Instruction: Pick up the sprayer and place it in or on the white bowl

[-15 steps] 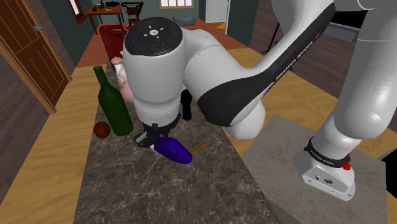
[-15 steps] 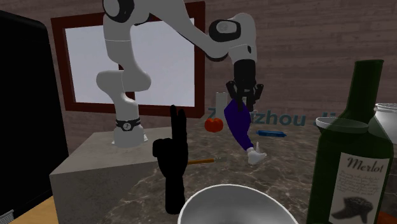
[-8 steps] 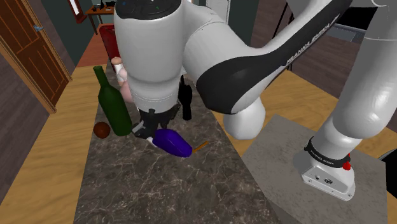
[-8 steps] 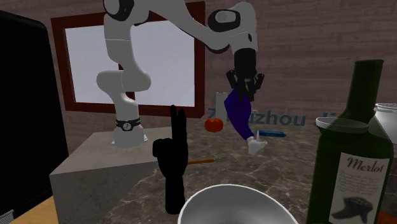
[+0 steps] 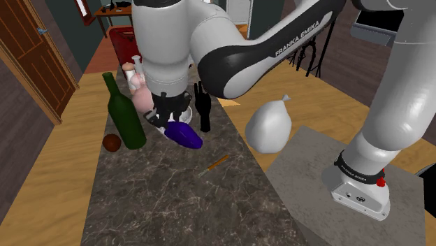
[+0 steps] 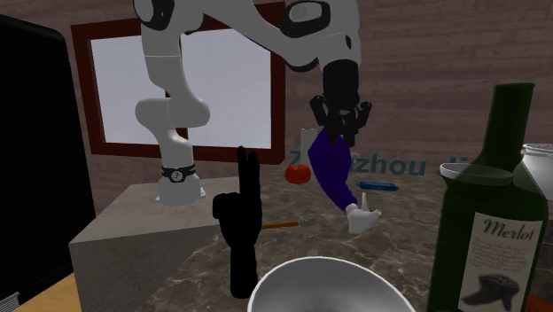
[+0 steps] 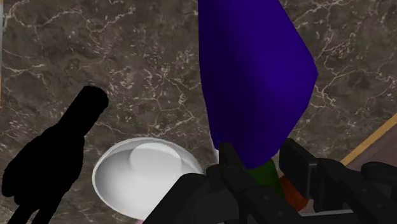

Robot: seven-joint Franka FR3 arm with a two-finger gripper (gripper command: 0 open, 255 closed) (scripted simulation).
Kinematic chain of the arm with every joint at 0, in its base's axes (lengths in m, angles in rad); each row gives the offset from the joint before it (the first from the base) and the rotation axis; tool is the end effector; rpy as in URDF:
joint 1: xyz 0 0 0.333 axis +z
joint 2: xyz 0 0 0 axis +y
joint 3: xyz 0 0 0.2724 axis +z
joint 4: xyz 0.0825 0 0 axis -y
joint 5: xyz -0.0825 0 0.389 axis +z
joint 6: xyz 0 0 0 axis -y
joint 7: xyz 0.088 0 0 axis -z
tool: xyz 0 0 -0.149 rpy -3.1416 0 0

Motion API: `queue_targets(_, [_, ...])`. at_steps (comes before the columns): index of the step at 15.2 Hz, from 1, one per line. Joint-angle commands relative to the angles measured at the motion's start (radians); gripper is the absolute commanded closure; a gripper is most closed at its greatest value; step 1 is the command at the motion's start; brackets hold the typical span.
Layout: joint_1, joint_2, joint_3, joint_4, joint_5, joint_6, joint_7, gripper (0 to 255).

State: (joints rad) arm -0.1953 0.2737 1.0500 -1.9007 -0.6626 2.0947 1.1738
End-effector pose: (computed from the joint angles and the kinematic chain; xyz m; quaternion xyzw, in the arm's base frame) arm 0.4493 0.4135 0.3483 0.9839 -0.0138 0.1693 0.0550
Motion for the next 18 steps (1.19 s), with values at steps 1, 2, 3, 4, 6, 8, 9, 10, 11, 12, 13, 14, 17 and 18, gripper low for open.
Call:
queue_targets(1, [-0.032, 0.010, -0.016, 0.008, -0.006, 0.017, -0.045, 255])
queue_targets(2, [-0.039, 0.024, -0.027, 0.019, -0.015, 0.020, -0.060, 255])
queue_targets(3, [-0.045, 0.038, -0.038, 0.032, -0.025, 0.023, -0.076, 255])
queue_targets(4, [-0.050, 0.053, -0.048, 0.045, -0.034, 0.025, -0.092, 255])
queue_targets(6, [-0.058, 0.086, -0.071, 0.077, -0.053, 0.026, -0.123, 255])
queue_targets(8, [-0.064, 0.120, -0.094, 0.113, -0.072, 0.026, -0.156, 255])
queue_targets(9, [-0.066, 0.138, -0.105, 0.133, -0.081, 0.025, -0.172, 255])
queue_targets(10, [-0.067, 0.157, -0.116, 0.155, -0.090, 0.023, -0.188, 255])
queue_targets(11, [-0.068, 0.176, -0.127, 0.178, -0.098, 0.021, -0.205, 255])
queue_targets(12, [-0.068, 0.196, -0.138, 0.202, -0.107, 0.019, -0.223, 255])
queue_targets(13, [-0.067, 0.217, -0.149, 0.227, -0.114, 0.015, -0.240, 255])
queue_targets(14, [-0.066, 0.238, -0.160, 0.254, -0.122, 0.012, -0.258, 255])
queue_targets(17, [-0.062, 0.259, -0.174, 0.257, -0.139, 0.027, -0.255, 255])
queue_targets(18, [-0.060, 0.264, -0.179, 0.251, -0.146, 0.035, -0.249, 255])
